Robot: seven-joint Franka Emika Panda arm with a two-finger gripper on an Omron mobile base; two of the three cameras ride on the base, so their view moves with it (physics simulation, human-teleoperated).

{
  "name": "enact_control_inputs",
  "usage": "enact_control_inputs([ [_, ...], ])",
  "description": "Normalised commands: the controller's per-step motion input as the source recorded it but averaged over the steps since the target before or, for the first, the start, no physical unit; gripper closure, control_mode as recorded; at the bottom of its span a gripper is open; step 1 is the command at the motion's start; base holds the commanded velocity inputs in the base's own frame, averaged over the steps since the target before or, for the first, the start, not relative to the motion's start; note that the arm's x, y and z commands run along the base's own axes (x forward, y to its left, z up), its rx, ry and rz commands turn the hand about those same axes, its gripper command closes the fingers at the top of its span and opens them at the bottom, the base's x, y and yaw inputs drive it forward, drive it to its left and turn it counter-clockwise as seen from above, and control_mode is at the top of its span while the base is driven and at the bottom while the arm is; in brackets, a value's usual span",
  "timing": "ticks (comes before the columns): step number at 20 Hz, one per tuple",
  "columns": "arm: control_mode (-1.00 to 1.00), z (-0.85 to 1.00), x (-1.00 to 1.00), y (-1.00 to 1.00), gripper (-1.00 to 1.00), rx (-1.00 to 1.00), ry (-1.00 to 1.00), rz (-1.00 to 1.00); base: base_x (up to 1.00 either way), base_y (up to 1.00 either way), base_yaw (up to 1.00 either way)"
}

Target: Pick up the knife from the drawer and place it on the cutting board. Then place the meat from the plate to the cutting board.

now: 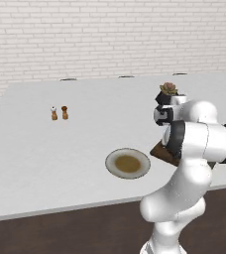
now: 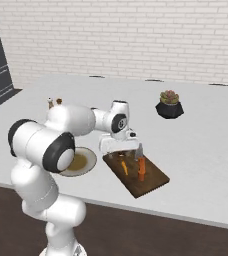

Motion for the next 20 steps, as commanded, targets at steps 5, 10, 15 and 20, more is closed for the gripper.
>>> enact_control_inputs([
  [5,-1.0,0.83,-0.58,0.92,-1.0,0.0,-0.11,-0.04,0.0,0.0,0.0],
  [10,-1.0,0.36,-0.48,0.98,-1.0,-0.04,-0.02,-0.09,0.0,0.0,0.0],
  [15,-1.0,0.24,-0.39,0.56,-1.0,0.0,-0.02,-0.07,0.0,0.0,0.0],
  [20,-1.0,0.27,-0.39,0.62,-1.0,-0.01,-0.07,-0.09,0.0,0.0,0.0],
])
